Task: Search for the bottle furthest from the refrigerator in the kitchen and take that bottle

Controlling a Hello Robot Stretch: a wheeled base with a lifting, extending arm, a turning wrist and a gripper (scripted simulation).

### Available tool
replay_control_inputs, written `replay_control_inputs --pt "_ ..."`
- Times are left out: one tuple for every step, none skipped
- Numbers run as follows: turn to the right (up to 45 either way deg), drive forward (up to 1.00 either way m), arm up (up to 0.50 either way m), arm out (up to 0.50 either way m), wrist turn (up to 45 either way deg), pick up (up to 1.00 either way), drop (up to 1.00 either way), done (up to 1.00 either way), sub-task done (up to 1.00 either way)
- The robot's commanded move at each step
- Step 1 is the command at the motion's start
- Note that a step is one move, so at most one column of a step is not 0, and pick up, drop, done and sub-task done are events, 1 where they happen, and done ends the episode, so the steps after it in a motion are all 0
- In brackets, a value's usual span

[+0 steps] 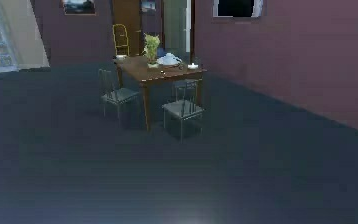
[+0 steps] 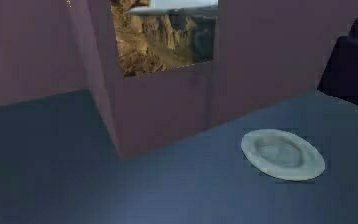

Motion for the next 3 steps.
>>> replay_control_inputs --pt "-45.0 0.00 0.00 0.00 0.0 0.00 0.00 0.00 0.00" --pt "-6.0 0.00 0.00 0.00 0.0 0.00 0.00 0.00 0.00" --pt "0.0 1.00 0.00 0.00 0.0 0.00 0.00 0.00 0.00"
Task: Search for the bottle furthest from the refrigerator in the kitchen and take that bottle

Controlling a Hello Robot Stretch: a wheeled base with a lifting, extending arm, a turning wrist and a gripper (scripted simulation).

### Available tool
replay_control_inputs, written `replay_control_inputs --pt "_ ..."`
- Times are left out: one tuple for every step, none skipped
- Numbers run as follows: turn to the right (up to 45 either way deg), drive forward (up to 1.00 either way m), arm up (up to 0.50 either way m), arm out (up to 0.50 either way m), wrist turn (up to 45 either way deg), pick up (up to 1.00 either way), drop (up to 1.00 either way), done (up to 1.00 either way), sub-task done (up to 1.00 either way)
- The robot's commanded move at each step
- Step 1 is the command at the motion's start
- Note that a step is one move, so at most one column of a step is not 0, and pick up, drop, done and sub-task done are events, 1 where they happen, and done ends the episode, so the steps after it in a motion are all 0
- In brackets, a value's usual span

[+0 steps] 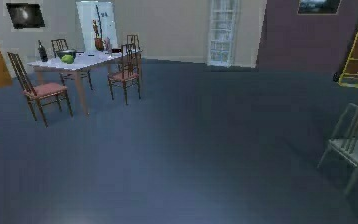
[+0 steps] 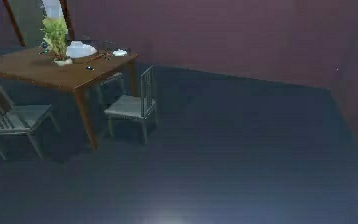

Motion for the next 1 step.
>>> replay_control_inputs --pt "0.0 1.00 0.00 0.00 0.0 0.00 0.00 0.00 0.00"
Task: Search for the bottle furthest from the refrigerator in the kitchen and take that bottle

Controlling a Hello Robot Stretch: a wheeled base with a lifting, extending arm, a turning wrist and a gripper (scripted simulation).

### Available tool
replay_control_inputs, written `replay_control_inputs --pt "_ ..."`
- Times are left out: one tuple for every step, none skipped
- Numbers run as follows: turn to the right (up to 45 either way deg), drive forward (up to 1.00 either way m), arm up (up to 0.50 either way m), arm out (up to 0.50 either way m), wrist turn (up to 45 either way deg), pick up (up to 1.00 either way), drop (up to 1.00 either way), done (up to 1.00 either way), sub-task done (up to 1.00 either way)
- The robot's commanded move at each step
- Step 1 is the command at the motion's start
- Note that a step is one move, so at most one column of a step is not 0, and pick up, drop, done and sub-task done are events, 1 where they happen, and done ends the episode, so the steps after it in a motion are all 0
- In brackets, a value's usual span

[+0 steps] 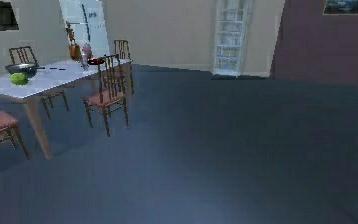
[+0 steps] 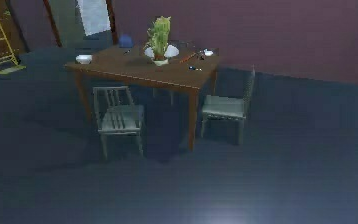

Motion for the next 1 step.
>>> replay_control_inputs --pt "0.0 1.00 0.00 0.00 0.0 0.00 0.00 0.00 0.00"
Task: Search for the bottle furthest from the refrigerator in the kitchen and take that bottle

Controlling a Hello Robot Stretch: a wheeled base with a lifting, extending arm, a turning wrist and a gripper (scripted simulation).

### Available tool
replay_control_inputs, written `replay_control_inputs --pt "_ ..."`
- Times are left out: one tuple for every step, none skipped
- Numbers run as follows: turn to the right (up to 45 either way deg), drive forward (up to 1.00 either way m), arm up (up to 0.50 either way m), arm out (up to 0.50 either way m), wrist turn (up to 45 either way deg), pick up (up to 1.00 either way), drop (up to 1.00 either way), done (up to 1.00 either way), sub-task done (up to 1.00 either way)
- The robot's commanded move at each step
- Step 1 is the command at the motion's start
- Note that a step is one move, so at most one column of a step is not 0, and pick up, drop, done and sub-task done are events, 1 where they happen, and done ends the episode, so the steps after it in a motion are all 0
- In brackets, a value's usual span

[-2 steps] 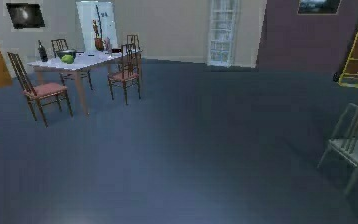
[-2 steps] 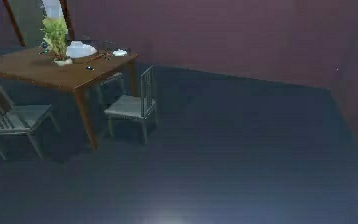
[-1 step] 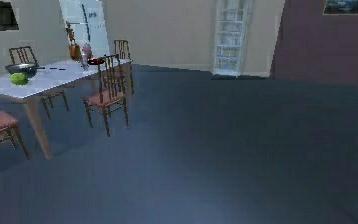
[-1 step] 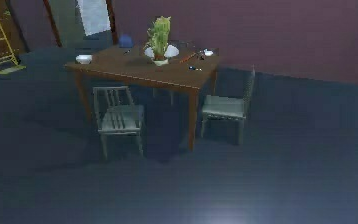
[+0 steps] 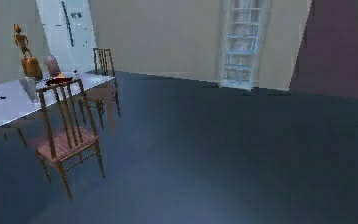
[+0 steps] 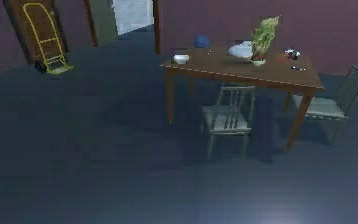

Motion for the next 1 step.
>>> replay_control_inputs --pt "0.0 1.00 0.00 0.00 0.0 0.00 0.00 0.00 0.00"
